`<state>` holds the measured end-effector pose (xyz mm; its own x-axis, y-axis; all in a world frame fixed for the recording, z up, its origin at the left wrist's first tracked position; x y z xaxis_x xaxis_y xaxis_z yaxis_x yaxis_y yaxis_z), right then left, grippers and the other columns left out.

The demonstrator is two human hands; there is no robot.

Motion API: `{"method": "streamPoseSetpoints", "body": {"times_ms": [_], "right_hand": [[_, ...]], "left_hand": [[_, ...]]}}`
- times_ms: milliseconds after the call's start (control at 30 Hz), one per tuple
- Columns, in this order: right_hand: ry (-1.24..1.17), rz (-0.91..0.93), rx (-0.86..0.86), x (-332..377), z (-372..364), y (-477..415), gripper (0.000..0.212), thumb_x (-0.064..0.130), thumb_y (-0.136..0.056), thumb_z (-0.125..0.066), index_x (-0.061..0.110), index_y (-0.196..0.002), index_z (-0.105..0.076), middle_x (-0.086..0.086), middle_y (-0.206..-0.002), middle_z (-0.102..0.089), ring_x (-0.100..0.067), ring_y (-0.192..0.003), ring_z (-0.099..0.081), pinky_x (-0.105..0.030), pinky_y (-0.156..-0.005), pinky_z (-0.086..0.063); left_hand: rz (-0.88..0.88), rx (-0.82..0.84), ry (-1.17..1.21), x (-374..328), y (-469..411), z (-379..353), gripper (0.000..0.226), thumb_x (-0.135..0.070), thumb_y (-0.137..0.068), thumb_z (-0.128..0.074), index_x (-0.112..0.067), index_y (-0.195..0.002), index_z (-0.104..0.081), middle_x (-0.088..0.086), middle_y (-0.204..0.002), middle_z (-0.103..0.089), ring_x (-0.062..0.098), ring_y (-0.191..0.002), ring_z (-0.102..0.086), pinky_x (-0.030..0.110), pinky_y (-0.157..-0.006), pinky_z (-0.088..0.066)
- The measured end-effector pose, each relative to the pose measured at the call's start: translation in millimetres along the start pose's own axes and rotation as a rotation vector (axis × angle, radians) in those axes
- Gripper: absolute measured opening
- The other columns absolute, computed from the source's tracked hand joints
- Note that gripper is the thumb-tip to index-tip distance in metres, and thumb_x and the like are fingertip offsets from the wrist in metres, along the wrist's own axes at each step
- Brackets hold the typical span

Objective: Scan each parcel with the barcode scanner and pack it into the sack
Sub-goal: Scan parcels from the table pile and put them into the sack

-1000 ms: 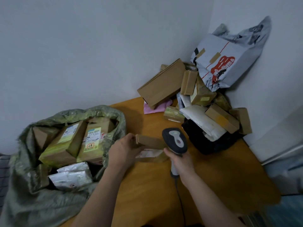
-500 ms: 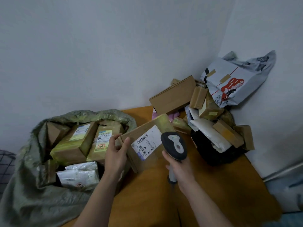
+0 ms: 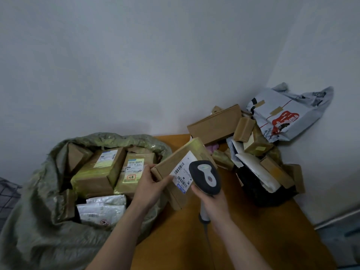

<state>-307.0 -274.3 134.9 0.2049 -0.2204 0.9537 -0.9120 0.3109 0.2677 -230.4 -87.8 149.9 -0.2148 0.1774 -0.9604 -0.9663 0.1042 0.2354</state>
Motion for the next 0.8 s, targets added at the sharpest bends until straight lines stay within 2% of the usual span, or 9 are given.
{"method": "streamPoseSetpoints", "body": {"times_ms": [100, 200, 267, 367, 400, 467, 633, 733, 800], "right_hand": [[0.019, -0.008, -0.032, 1.6, -5.8, 2.6, 0.056, 0.035, -0.078, -0.088, 0.029, -0.128, -0.063, 0.009, -0.126, -0.068, -0.013, -0.122, -0.059, -0.041, -0.110, -0.046], [0.029, -0.014, -0.019, 3.1, -10.3, 4.0, 0.059, 0.037, -0.077, -0.089, 0.032, -0.130, -0.062, 0.009, -0.128, -0.067, -0.013, -0.122, -0.059, -0.044, -0.111, -0.046], [0.008, -0.024, 0.022, 3.1, -14.9, 4.5, 0.049, 0.027, -0.080, -0.087, 0.033, -0.123, -0.064, 0.007, -0.122, -0.071, -0.015, -0.114, -0.066, -0.041, -0.102, -0.054], [0.084, -0.021, 0.149, 6.1, -22.6, 6.2, 0.017, 0.014, -0.090, -0.077, 0.014, -0.106, -0.070, -0.004, -0.092, -0.078, -0.023, -0.083, -0.074, -0.031, -0.075, -0.061], [0.126, 0.000, 0.163, 10.6, -26.3, 9.1, 0.008, 0.014, -0.092, -0.075, 0.009, -0.094, -0.069, -0.006, -0.077, -0.074, -0.024, -0.069, -0.069, -0.028, -0.066, -0.058], [0.166, 0.043, 0.159, 14.3, -32.8, 11.1, 0.017, 0.017, -0.092, -0.076, 0.007, -0.084, -0.064, -0.004, -0.059, -0.056, -0.018, -0.054, -0.053, -0.027, -0.055, -0.050], [0.185, 0.022, 0.158, 18.8, -45.4, 8.7, 0.021, 0.020, -0.090, -0.077, 0.006, -0.100, -0.064, 0.004, -0.055, -0.049, -0.011, -0.047, -0.044, -0.025, -0.048, -0.041], [0.169, -0.015, 0.164, 20.3, -49.2, 8.3, 0.021, 0.022, -0.093, -0.075, 0.007, -0.101, -0.065, 0.004, -0.053, -0.046, -0.011, -0.046, -0.041, -0.025, -0.048, -0.039], [0.160, -0.030, 0.160, 21.1, -51.0, 8.3, 0.019, 0.023, -0.093, -0.075, 0.009, -0.100, -0.064, 0.005, -0.052, -0.045, -0.010, -0.045, -0.040, -0.025, -0.048, -0.038]], "left_hand": [[0.072, 0.139, 0.007, 3.9, -0.3, 5.1, 0.068, -0.011, -0.076, -0.090, -0.024, -0.124, -0.044, 0.005, -0.118, -0.069, 0.021, -0.103, -0.072, 0.040, -0.081, -0.065], [0.099, 0.168, 0.013, 4.6, -2.2, 11.0, 0.077, -0.004, -0.073, -0.090, -0.024, -0.125, -0.038, 0.005, -0.118, -0.068, 0.023, -0.104, -0.071, 0.036, -0.074, -0.065], [0.090, 0.078, 0.032, 3.2, -7.9, 17.9, 0.068, -0.001, -0.078, -0.086, -0.018, -0.124, -0.039, 0.007, -0.116, -0.067, 0.022, -0.101, -0.070, 0.030, -0.068, -0.063], [0.041, -0.083, -0.047, -2.0, -23.0, 32.4, 0.058, -0.011, -0.081, -0.087, -0.016, -0.125, -0.050, 0.005, -0.114, -0.069, 0.020, -0.097, -0.069, 0.035, -0.069, -0.061], [0.015, -0.096, -0.086, -3.1, -28.7, 36.4, 0.057, -0.014, -0.080, -0.088, -0.015, -0.125, -0.054, 0.005, -0.114, -0.070, 0.020, -0.097, -0.070, 0.037, -0.072, -0.061], [-0.023, -0.093, -0.127, -5.6, -36.9, 43.5, 0.055, -0.013, -0.080, -0.088, -0.015, -0.127, -0.059, 0.005, -0.114, -0.071, 0.021, -0.097, -0.070, 0.040, -0.078, -0.061], [-0.039, -0.057, -0.092, -8.1, -47.8, 55.6, 0.051, -0.009, -0.083, -0.085, -0.017, -0.127, -0.060, 0.002, -0.110, -0.071, 0.019, -0.098, -0.070, 0.030, -0.074, -0.058], [-0.038, -0.072, -0.050, -8.4, -53.9, 59.1, 0.047, -0.011, -0.084, -0.085, -0.021, -0.122, -0.059, 0.002, -0.110, -0.070, 0.024, -0.100, -0.070, 0.042, -0.085, -0.060], [-0.051, -0.079, -0.045, -10.9, -57.0, 59.8, 0.046, -0.011, -0.084, -0.085, -0.022, -0.120, -0.060, 0.001, -0.109, -0.069, 0.024, -0.100, -0.070, 0.044, -0.086, -0.060]]}}
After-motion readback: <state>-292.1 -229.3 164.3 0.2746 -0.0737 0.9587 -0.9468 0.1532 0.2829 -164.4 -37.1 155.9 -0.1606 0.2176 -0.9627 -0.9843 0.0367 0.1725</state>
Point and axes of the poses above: each hand's wrist, its own y-axis away from the middle knuckle, its own z-axis out of the back of the hand, x = y × z, the point moved 3 cm from there along -y, towards the middle knuckle
